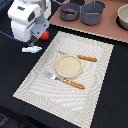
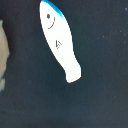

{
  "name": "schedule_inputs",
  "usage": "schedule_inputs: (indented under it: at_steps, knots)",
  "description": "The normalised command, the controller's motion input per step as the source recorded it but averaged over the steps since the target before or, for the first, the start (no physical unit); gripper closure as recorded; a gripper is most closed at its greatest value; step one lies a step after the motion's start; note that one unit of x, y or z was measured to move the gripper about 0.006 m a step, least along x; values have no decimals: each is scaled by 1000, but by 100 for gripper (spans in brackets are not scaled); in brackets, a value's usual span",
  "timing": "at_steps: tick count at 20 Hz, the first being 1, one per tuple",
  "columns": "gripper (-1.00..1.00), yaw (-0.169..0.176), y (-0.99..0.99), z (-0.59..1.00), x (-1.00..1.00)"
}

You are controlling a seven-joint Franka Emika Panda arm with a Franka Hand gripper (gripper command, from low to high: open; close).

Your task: Place the fish, sausage, and tomato into the frying pan.

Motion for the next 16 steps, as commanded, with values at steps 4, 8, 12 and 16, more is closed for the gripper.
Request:
schedule_inputs:
  at_steps: [4, 8, 12, 16]
  knots:
    - [-100, 152, 0, -445, -440]
    - [-100, 134, 0, -433, -386]
    - [-100, 95, 136, -467, -412]
    - [-100, 78, 206, -396, -311]
